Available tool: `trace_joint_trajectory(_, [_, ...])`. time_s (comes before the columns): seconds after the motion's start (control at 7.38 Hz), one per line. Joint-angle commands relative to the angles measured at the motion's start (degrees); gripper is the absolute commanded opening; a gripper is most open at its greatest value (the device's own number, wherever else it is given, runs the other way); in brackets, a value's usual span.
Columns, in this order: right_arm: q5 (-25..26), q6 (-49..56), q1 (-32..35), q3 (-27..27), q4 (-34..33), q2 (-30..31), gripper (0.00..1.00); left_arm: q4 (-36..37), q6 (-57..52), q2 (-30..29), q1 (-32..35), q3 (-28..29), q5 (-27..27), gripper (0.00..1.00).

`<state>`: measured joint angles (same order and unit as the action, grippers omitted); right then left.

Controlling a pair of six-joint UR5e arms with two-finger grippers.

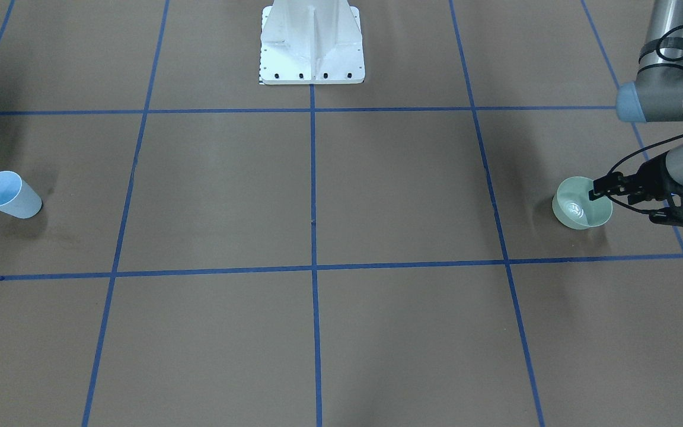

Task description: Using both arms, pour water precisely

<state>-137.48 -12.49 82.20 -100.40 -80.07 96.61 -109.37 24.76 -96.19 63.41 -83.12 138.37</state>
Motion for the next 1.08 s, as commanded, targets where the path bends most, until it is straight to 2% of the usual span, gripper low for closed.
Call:
trace_joint_trajectory(0.0, [-0.07, 0.01, -0.28, 0.29, 0.0, -0.02, 1.0, -4.51, 0.2, -0.92, -0.74, 4.09, -0.03, 0.61])
trace_joint_trajectory(0.14, [-0.07, 0.01, -0.37, 0.29, 0.0, -0.11, 1.0, -5.15, 0.12, -1.1, -0.74, 4.28, -0.03, 0.01])
trace_joint_trajectory(0.41, [-0.07, 0.01, -0.37, 0.29, 0.0, -0.11, 1.0, -4.71, 2.39, -2.59, -0.74, 3.59, 0.67, 0.0])
trace_joint_trajectory(0.68, [-0.07, -0.08, -0.37, 0.29, 0.0, -0.2, 1.0, -4.27, 5.28, -8.28, -0.65, 1.75, 2.77, 0.0])
trace_joint_trajectory(0.81, [-0.07, -0.08, -0.37, 0.29, 0.0, -0.2, 1.0, -4.19, 12.52, -9.7, -0.74, -1.48, 2.87, 0.0])
trace_joint_trajectory(0.95, [-0.07, 0.01, -0.37, 0.29, 0.0, -0.2, 1.0, -4.27, 20.25, -13.37, -2.13, -2.39, 2.87, 0.0])
